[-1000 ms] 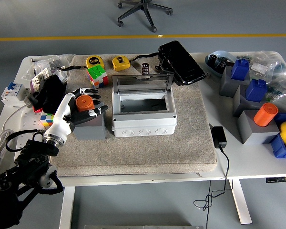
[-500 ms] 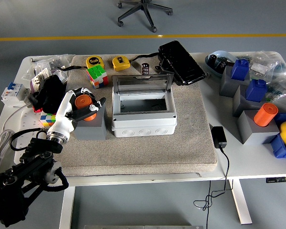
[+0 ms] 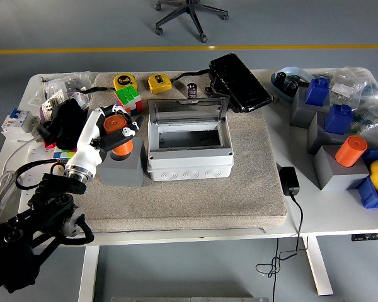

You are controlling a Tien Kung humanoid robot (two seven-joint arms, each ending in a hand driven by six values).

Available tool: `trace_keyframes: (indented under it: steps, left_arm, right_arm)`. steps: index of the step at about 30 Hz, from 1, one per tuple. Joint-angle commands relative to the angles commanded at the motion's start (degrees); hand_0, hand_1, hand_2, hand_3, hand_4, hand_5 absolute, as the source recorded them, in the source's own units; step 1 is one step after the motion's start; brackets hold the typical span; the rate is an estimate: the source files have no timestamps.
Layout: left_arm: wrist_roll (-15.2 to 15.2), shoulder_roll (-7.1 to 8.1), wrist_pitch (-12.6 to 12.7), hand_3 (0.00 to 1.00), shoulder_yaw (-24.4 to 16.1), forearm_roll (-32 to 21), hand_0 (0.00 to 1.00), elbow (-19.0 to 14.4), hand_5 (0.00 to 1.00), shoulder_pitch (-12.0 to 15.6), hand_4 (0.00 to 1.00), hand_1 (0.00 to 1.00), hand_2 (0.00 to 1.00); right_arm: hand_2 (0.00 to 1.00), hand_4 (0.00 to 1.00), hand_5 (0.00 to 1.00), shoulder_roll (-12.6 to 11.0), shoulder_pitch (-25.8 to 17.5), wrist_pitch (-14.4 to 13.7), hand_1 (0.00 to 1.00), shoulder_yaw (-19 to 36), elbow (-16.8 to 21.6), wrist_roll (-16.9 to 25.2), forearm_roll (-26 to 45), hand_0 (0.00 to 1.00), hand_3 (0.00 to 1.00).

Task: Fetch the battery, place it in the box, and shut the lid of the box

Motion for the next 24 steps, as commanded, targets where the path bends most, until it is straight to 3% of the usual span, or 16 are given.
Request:
trace_keyframes:
  steps: [5,8,11,17,24]
  left_arm:
    - [3.96,1.20,3.52,0.161,2.48,8.73,0.192,-5.31,0.002,-2.23,0.294,0.098,0.075]
    - [7.65,1.31,5.38,0.161,5.06,13.65,0.192,-5.76,0.002,-4.42,0.294,0.098,0.075]
    - [13.57,0.83,7.05,0.178,9.39,19.96,0.192,-5.16,0.002,-8.42,0.267,0.100,0.079]
    - [23.70,-2.08,8.12,0.189,17.22,29.12,0.191,-2.87,0.002,-16.82,0.265,0.102,0.082]
    - [27.76,-5.34,7.61,0.192,22.91,32.03,0.192,0.62,0.002,-22.33,0.289,0.107,0.082]
  right_arm:
    - [0.603,0.908,0.469,-0.05,0.04,-0.06,0.630,-0.01,0.00,0.10,0.04,0.603,0.560]
    - [0.603,0.908,0.469,-0.09,0.11,-0.07,0.630,0.00,-0.04,0.11,0.14,0.603,0.560]
    - [0.599,0.907,0.468,-0.16,0.17,-0.06,0.630,-0.16,-0.02,0.12,0.23,0.606,0.561]
    - [0.598,0.905,0.466,-0.36,0.53,-0.12,0.630,-0.97,0.01,0.18,0.51,0.605,0.560]
    - [0.597,0.903,0.466,-0.54,0.79,-0.16,0.629,-1.86,-0.01,0.18,0.77,0.606,0.559]
